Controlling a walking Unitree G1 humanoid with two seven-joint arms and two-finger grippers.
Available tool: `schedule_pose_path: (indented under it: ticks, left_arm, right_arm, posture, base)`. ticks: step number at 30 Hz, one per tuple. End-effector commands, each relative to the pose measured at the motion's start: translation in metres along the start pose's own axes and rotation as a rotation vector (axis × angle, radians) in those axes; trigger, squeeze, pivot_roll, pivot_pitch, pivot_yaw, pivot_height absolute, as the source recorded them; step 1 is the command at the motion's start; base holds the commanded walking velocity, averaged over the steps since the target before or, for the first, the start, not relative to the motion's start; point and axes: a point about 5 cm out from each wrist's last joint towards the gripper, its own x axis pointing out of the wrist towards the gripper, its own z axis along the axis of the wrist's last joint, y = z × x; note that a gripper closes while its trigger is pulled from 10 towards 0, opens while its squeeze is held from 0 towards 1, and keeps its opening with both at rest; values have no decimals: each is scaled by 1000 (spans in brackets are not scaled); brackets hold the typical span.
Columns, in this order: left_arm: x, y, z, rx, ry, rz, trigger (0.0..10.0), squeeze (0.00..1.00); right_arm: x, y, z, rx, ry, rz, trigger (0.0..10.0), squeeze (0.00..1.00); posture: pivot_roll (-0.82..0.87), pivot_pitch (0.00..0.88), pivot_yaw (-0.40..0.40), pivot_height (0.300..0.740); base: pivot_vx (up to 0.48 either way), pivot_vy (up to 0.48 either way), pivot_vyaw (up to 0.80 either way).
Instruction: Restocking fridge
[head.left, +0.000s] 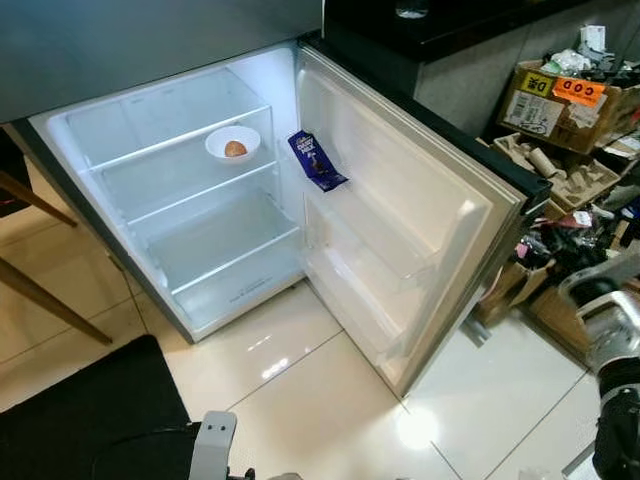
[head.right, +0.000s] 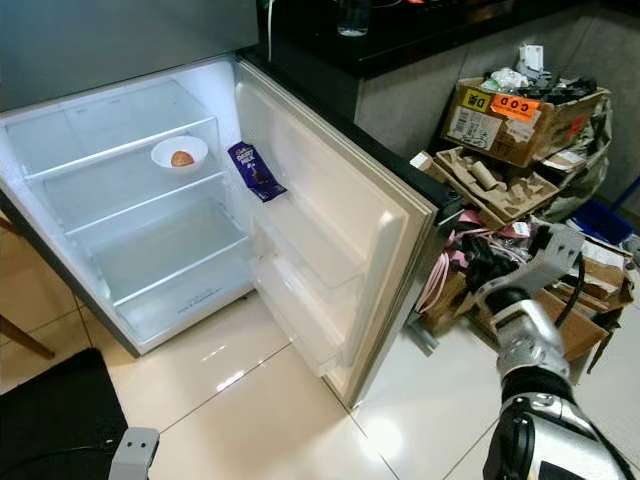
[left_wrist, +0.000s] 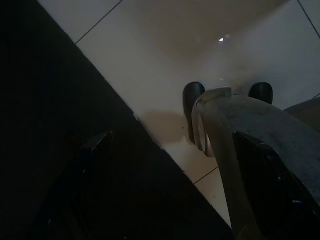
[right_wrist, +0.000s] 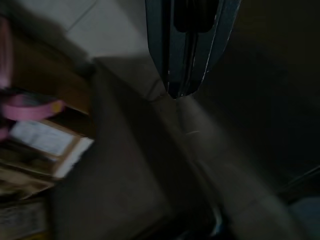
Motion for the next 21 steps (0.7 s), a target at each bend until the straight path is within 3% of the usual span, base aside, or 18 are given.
schedule_pose_path:
  ticks: [1,10,12,18,20,21]
  left_arm:
    - [-2,-1,-8,-4,21,-2,10000,0]
    - [-2,0,-8,-1,16,-6,10000,0]
    - [-2,1,-7,1,15,-6,10000,0]
    - [-2,1,-7,5,16,-5,10000,0]
    - [-2,1,-7,9,17,-6,10000,0]
    - [-2,1,-7,9,17,-6,10000,0]
  right_arm:
    - [-6,-3,-3,-4,39,38,10000,0]
    - [-12,10,-7,-4,122,301,10000,0]
    - [-17,19,-11,3,168,431,10000,0]
    - [-23,30,-18,6,234,567,10000,0]
    - [-27,54,-28,33,309,739,10000,0]
    - [-27,54,-28,33,309,739,10000,0]
  posture:
    - [-24,73,-5,740]
    - [-25,73,1,740]
    - [-24,69,3,740]
    - [-24,67,6,740]
    - [-24,66,7,740]
    - [-24,66,7,740]
  base:
    - [0,0,0]
    - [0,0,0]
    - [0,0,0]
    - [0,0,0]
    - [0,0,0]
    - [0,0,0]
